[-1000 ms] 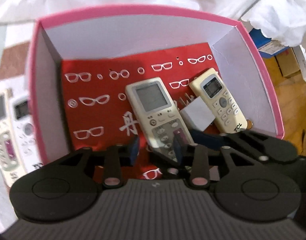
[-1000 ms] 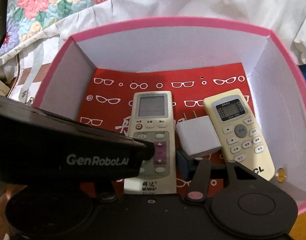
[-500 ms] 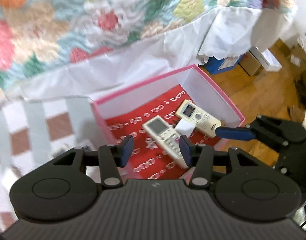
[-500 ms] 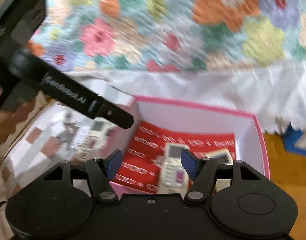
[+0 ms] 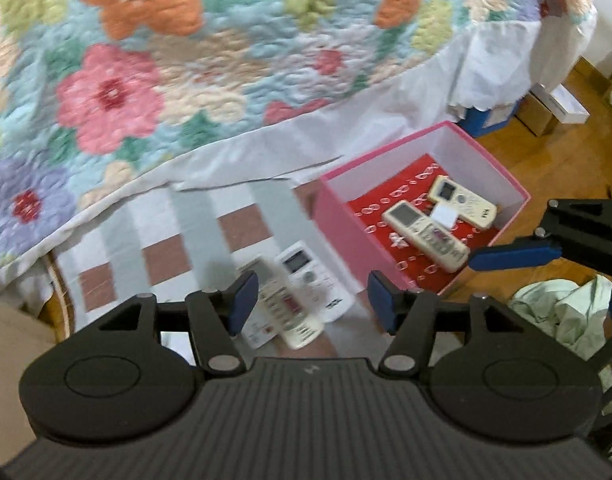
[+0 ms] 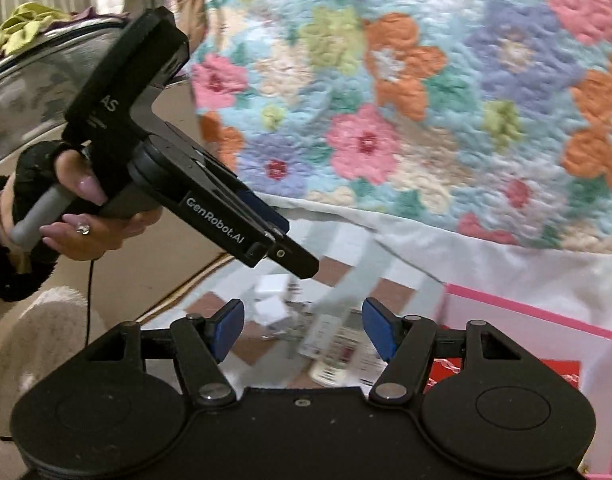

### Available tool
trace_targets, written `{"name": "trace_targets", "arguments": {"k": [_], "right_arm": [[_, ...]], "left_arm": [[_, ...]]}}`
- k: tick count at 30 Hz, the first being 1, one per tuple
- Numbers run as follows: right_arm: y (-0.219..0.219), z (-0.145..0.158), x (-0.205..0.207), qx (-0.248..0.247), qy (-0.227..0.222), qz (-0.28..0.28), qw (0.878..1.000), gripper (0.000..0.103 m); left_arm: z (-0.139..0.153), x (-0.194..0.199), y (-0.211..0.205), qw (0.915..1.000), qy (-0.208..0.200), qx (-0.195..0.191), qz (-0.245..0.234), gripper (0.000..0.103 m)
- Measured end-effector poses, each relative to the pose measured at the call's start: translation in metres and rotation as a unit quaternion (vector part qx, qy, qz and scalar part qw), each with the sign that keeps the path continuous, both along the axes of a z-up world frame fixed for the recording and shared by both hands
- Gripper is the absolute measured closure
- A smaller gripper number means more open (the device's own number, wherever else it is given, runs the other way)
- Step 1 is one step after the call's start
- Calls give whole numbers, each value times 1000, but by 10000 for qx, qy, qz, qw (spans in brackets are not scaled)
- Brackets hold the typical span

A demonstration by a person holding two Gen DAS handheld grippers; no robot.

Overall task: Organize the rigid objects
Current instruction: 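Move the left gripper back over the larger white charger, then close the left gripper on the larger white charger and lift it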

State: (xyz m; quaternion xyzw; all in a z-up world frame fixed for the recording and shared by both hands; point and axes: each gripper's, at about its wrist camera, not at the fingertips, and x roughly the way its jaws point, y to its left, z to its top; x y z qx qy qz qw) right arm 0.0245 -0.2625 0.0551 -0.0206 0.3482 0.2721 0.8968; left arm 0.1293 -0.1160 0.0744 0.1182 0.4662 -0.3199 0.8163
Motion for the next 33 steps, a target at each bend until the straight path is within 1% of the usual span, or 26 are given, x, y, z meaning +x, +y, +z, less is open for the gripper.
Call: {"name": "trace_targets", "arguments": {"k": [3,7,9,12,15,17,19,22,23,25,27,30,33], "right_arm": [[19,-13,9,6,270,172,9995,32],[47,-39,29,-63,594,258,9979,32],[61,-53,39,-170,631,307,9974,32],[77,-70,50,-205,662,390,9968,32],[94,-93,65,-348,613,480,9964,32],[105,-108,73,-456,596,541,9957,32],[117,-125,82,-673,539,684,9939,32],[133,-152,97,-1001,525,822,9902,32],[137,-160,103,-1063,543,840,9893,32],[144,-175,115,-1198,581,840,9875,32],[150,-191,127,-1351,646,808,9854,32],[156,-212,143,-1639,885,689,9801,32],[156,-222,152,-1440,1059,613,9820,32]], "left_arm": [[-9,6,29,9997,57,-74,217,38],[-34,19,64,9977,316,-211,566,36],[-49,27,78,9962,435,-199,732,36],[-73,37,95,9933,565,-154,1000,35],[-99,49,113,9871,797,-237,1369,34],[-119,55,125,9805,1054,-325,1629,33],[-136,61,132,9748,1282,-316,1800,33],[-159,66,141,9679,1482,-301,2009,33],[-165,68,144,9642,1560,-343,2119,33],[-178,72,151,9561,1744,-501,2302,33],[-188,75,157,9452,1892,-705,2566,33],[-203,78,162,9354,1958,-960,2782,34],[-223,85,165,9209,2230,-1098,3001,36]]}}
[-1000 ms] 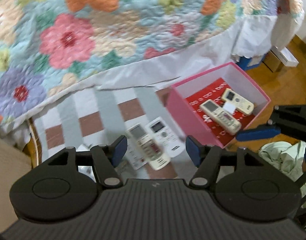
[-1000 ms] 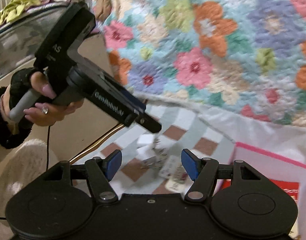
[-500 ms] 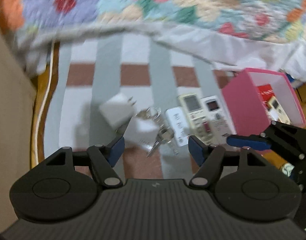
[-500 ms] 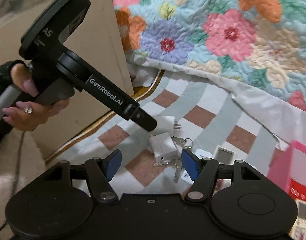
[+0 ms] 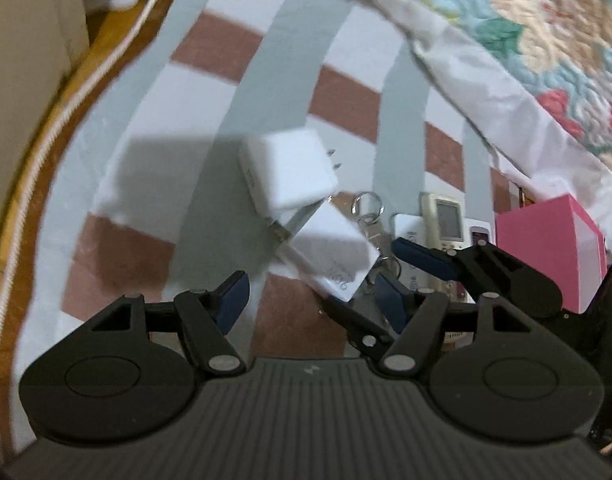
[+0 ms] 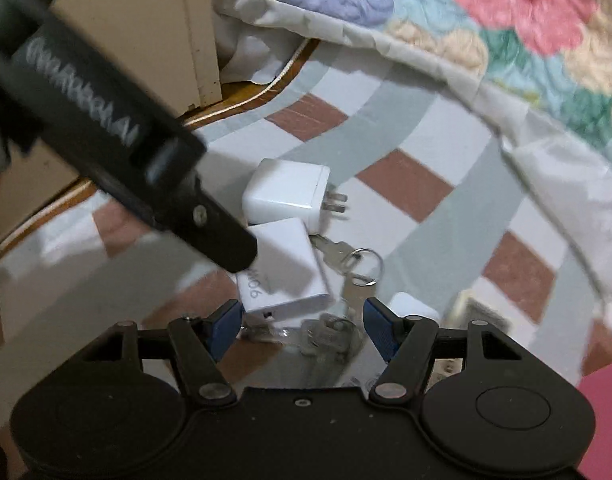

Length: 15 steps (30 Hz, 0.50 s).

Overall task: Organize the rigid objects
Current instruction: 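Close the left gripper on the larger white charger and lift it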

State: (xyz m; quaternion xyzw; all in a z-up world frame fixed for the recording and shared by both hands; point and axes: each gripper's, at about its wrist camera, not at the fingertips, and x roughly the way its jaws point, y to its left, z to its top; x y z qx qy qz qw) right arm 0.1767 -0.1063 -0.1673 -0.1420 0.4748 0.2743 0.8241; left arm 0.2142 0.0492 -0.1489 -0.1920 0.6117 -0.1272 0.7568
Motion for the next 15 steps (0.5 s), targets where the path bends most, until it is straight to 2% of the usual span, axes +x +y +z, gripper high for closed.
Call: {"name": "trace_targets", "arguments": {"k": [2,4,7,9,11,12,15], "right_arm": [[4,-4,0,-32,-42,41,10000,32],[9,-5,-1,15,-42,103,9999,43],[13,-4,-5,10,19,-16,10000,46],[13,-3,-5,124,239,-322,9991,46],[11,-1,-6,285,501,-816,9950,46],[12,1,-9,326,604,-1019,9924,46],[15,3,-21,493,737,-1014,9909,47]], "left_arm": [[-12,3,5,9992,232,-225,250,38],[-22,5,8,9971,438,-464,417,44],[-30,6,11,9951,549,-603,563,57],[-34,6,12,9938,594,-707,621,67],[-36,5,14,9907,688,-939,710,71],[-36,4,14,9902,716,-929,756,71],[-30,2,14,9942,527,-659,668,69]]}}
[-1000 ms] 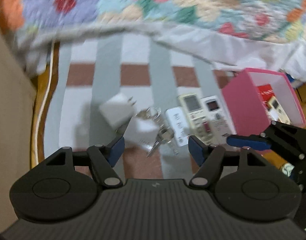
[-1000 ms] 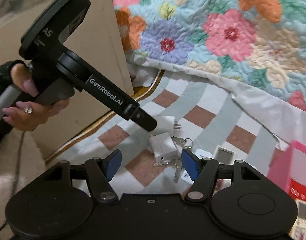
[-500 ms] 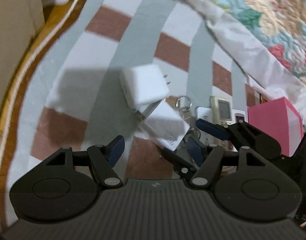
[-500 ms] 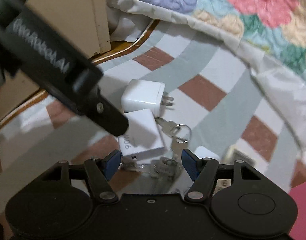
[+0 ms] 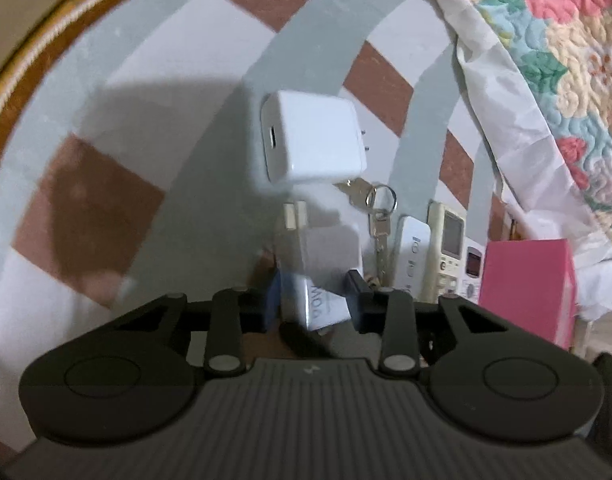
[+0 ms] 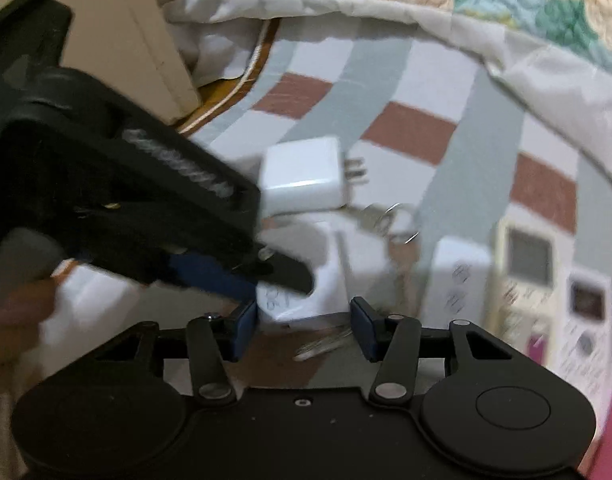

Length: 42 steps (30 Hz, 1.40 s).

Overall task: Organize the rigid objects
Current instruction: 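Close the left gripper on the larger white charger and lift it, then carry the larger charger into the pink box and open the left gripper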

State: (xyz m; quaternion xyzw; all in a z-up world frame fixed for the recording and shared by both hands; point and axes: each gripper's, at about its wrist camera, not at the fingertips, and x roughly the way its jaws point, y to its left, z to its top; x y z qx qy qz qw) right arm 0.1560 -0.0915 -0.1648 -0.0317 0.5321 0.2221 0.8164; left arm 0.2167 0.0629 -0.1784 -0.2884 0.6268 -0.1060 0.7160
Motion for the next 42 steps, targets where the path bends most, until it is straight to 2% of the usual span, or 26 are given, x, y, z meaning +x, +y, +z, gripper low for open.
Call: {"name": "trace_targets", "arguments": {"k": [2,7,9,12,18,21,25,28,35,37,42], "right_arm": [[4,-2,-5,-130,-140,148,9997,48],[3,-7,1,-26,-193,333,9993,46],[5,-11,1,-50,-264,464,9986,41],[5,-10,-1,-78,-351,444,9984,44],[-5,-6,-13,278,-387,94,9988,45],[-9,4,-28,271,-562,78,9980,45],[-17,23,-47,191,-770,-2,9968,45],[-23,42,-66,-68,-1055,-16,9944,45],[-57,90,-94,-159,-1312,-255,9909,45],[-68,103,-101,-174,-1342,-356,9902,45],[-93,120,-116,-345,-1580,-832,9833,45]], "left_arm": [[1,0,0,10000,-29,23,-34,68],[2,1,0,9998,-108,79,-120,64],[-1,2,-1,9998,-94,26,-179,59],[-1,1,-2,9996,-152,19,-251,60],[19,-8,-15,9941,-584,474,-784,65],[34,-17,-21,9899,-780,596,-1028,65],[59,-35,-37,9830,-1059,687,-1334,65],[80,-49,-51,9763,-1300,701,-1580,65],[133,-85,-96,9470,-2016,835,-2356,65],[146,-90,-107,9510,-1972,697,-2276,65],[170,-108,-149,9384,-2261,820,-2481,65]]}}
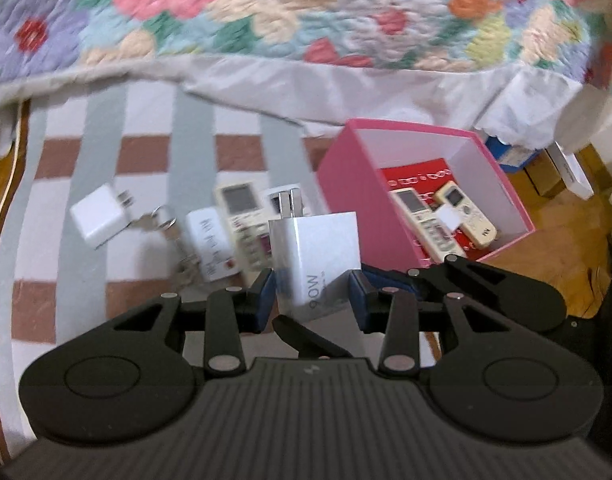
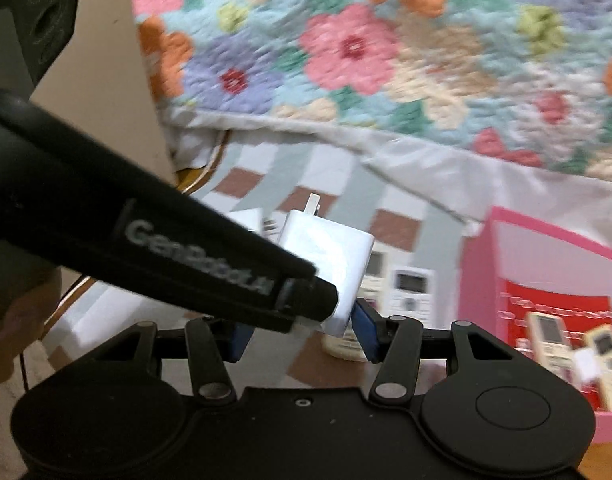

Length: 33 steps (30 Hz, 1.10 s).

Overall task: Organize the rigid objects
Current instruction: 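Carry the larger charger into the pink box and open the left gripper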

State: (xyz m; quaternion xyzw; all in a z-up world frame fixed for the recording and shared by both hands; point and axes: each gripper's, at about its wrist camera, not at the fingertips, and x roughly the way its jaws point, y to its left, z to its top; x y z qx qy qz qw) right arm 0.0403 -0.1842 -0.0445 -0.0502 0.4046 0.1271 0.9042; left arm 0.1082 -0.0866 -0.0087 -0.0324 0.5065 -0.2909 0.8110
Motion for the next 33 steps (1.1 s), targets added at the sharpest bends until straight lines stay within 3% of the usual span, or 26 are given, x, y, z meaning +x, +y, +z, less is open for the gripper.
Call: {"name": "trace_targets", "arguments": {"k": [6,8,12,16,23,27,33], "right_arm": [[-43,24,-11,-66,-123,-299,9995,45],[-51,30,-10,-345,-205,-262,9989,45],[-69,36,-4,-713,-119,-131,9973,45],[-98,36,1,-694,90,-275,9972,45],[-150,16,40,-239,964,-225,9948,45],[-179,-3,65,258,1592,-226,9866,45],[-198,-31,80,872,2248,-168,9704,45]], "left_arm": [[23,5,-48,9982,236,-64,-544,65],[30,3,-70,9963,80,56,-848,65],[32,0,-99,9959,-30,24,-909,65],[27,9,-126,9951,268,-98,-949,65],[-1,46,-182,9880,1196,342,-916,63],[-22,62,-212,9778,1561,756,-1175,59],[-49,69,-228,9647,2074,1145,-1154,58]]}}
